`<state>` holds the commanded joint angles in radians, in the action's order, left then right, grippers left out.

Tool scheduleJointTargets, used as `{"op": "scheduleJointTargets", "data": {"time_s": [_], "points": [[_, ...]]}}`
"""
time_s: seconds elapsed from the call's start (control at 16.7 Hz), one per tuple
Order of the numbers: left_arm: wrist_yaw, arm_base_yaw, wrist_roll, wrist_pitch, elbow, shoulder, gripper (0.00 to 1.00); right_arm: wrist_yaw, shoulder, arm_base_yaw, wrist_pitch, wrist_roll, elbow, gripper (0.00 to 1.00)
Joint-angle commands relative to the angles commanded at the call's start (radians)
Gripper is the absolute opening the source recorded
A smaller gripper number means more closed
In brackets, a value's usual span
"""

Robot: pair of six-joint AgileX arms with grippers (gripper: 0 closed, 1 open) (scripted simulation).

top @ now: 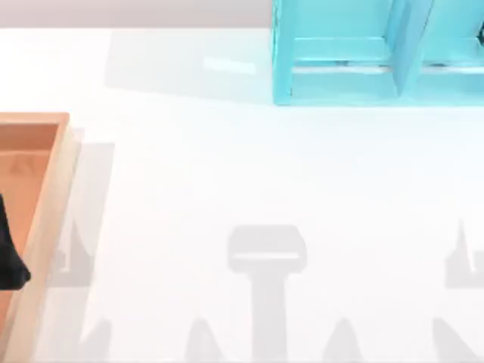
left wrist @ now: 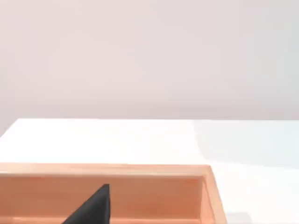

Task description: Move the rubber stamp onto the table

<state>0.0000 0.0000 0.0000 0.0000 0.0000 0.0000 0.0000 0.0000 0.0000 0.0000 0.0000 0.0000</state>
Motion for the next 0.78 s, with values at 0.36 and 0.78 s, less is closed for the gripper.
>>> {"op": "scheduleJointTargets", "data": {"time_s": [0.36, 0.78], "points": [[-0.001, 0.037, 0.042, -0.103, 0.103, 0.108, 1.0, 0.0, 0.0, 0.0, 0.0, 0.0, 0.0, 1.0], [-0.001, 0.155, 0.166, -0.531, 0.55, 0.682, 1.0, 0.0, 0.0, 0.0, 0.0, 0.0, 0.0, 1.0]]}}
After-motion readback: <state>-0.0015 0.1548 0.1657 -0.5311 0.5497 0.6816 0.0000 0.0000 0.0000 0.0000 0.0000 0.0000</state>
